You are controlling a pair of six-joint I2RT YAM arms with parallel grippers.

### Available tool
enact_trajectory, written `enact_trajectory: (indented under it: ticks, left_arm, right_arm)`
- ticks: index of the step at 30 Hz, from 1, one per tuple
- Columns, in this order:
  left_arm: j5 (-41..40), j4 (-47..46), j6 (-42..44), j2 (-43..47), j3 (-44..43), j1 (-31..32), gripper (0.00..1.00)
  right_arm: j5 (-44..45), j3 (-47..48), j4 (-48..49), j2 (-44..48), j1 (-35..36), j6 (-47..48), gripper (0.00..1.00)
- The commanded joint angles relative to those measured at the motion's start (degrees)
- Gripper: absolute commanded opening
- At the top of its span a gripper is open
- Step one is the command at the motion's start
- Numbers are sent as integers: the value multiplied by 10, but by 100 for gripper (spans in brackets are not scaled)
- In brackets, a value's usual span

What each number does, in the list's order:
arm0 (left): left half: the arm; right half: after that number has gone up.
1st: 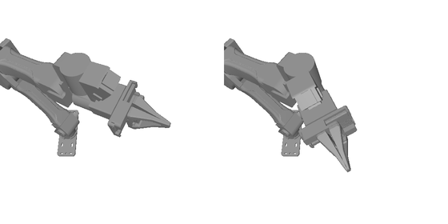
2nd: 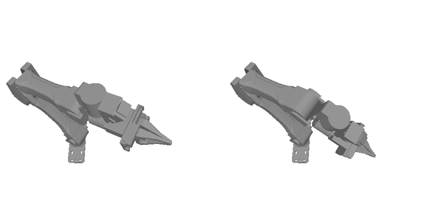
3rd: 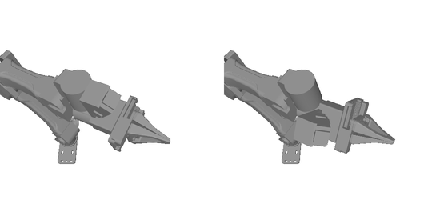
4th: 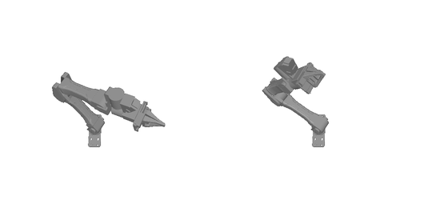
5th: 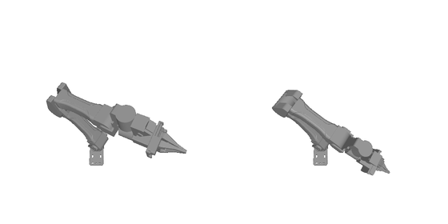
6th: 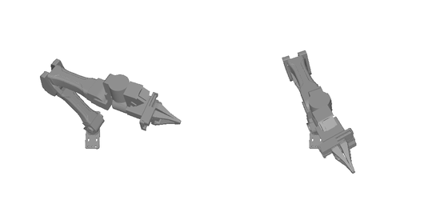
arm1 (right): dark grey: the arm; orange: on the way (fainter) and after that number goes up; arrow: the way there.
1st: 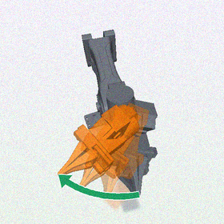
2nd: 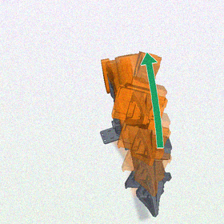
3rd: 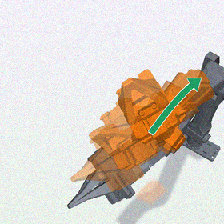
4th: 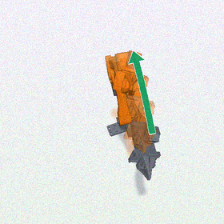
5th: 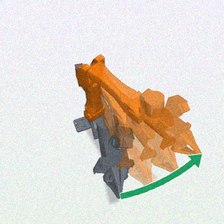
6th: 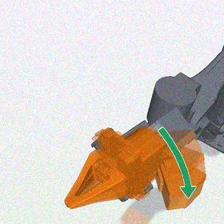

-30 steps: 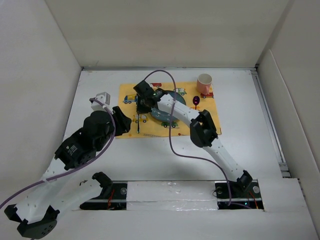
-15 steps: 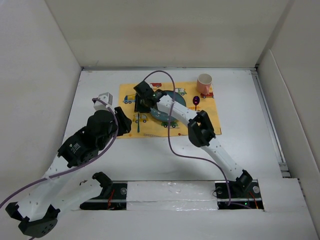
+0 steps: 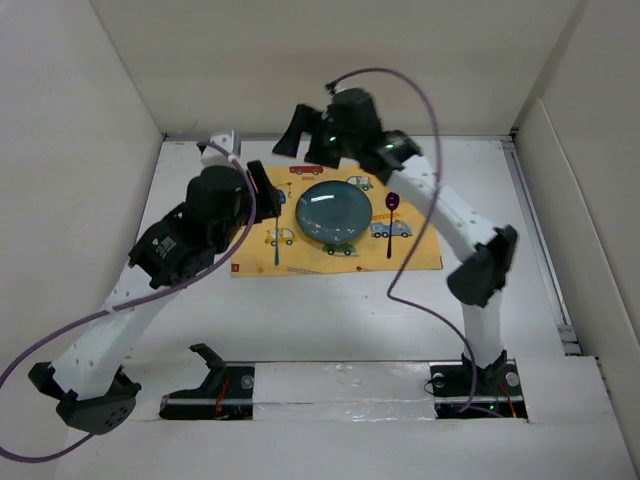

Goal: Set the dinner table for one person

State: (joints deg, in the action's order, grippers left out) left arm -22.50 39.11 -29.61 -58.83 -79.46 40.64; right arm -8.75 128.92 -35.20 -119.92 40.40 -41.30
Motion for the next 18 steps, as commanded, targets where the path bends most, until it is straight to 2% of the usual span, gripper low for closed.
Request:
enact_trajectory:
  ticks: [1,2,3,4,5,6,7,9,11,12,13,15,18]
  left_arm:
    - [5,-48,31,-29,-127,-2,52]
    - [4,-54,35,-35,-144,-2,52]
    - [-6,-61,43,-39,-159,-2,54]
    - [-17,-65,47,-46,-179,-2,56]
    - [-48,-68,50,-46,-186,-2,57]
    - [-67,-68,57,-42,-190,-2,57]
    - [-88,-68,60,-38,-193,-2,58]
    - [-132,-59,60,-27,-190,-2,59]
    - [-160,-59,60,0,-158,-2,60]
    - [-167,-63,57,26,-140,-2,61]
    - [-170,-66,54,36,-97,-2,61]
    - [-165,-73,25,59,-55,-2,61]
    - [-141,-79,-8,56,-10,-2,63]
  right_arm:
    - [13,-85,28,158,-57,33,100]
    - [29,-122,30,243,-73,34,100]
    - [55,-162,57,290,-92,34,100]
    - [62,-256,80,339,-138,34,100]
    - [72,-305,100,389,-169,31,100]
    - [84,-347,128,479,-202,12,100]
    - [84,-420,134,520,-278,0,100]
    - [84,-476,127,606,-352,-19,100]
    - [81,-536,112,638,-409,-23,100]
    - [141,-550,91,646,-404,-21,100]
    - [143,-564,91,656,-404,-21,100]
    - [96,-603,106,655,-404,-23,100]
    - [64,-594,113,632,-404,-26,100]
